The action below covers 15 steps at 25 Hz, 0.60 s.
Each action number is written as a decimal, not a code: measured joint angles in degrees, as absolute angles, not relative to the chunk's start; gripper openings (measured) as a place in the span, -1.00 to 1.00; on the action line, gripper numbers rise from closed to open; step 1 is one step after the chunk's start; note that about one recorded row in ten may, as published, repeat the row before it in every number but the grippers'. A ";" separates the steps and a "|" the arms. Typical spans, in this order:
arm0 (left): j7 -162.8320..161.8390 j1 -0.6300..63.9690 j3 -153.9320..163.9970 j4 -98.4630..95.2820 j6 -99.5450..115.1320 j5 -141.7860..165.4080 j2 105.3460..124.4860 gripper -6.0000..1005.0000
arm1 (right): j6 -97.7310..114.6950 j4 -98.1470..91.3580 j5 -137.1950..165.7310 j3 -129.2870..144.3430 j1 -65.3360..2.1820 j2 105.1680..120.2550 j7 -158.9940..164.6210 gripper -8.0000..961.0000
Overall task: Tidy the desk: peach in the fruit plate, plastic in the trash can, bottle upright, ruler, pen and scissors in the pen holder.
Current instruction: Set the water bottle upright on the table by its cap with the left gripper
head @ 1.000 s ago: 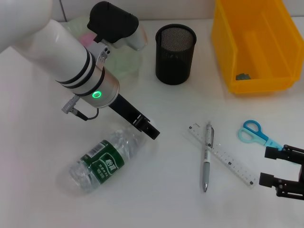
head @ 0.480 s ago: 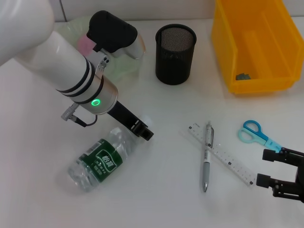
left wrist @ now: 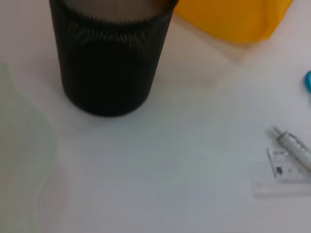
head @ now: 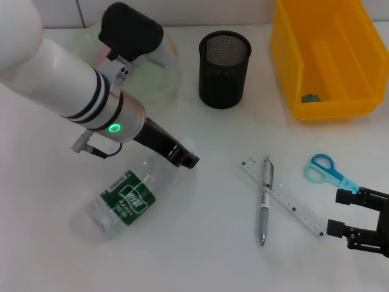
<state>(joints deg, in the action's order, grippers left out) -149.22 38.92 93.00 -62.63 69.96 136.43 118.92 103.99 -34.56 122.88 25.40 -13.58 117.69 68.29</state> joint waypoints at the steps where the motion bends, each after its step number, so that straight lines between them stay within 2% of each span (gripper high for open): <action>1: -148.66 36.33 92.60 -66.91 70.20 135.75 118.80 -0.10 | 103.97 -34.51 122.88 25.40 -13.80 117.73 68.29 0.63; 5: -146.11 31.75 90.71 -73.84 70.23 132.66 118.69 -0.10 | 103.94 -34.13 122.88 25.40 -14.23 117.75 68.29 0.63; 8: -137.38 25.27 84.87 -79.16 70.04 123.34 118.66 -0.10 | 103.44 -33.81 122.88 25.40 -14.79 117.80 68.29 0.63; 11: -126.62 21.41 79.51 -77.66 70.12 112.29 118.65 -0.10 | 102.86 -33.04 122.88 25.41 -15.37 117.85 68.29 0.63; 15: -114.38 19.41 73.81 -70.38 71.08 100.62 118.54 -0.10 | 102.36 -32.10 122.87 25.40 -16.14 117.68 68.29 0.63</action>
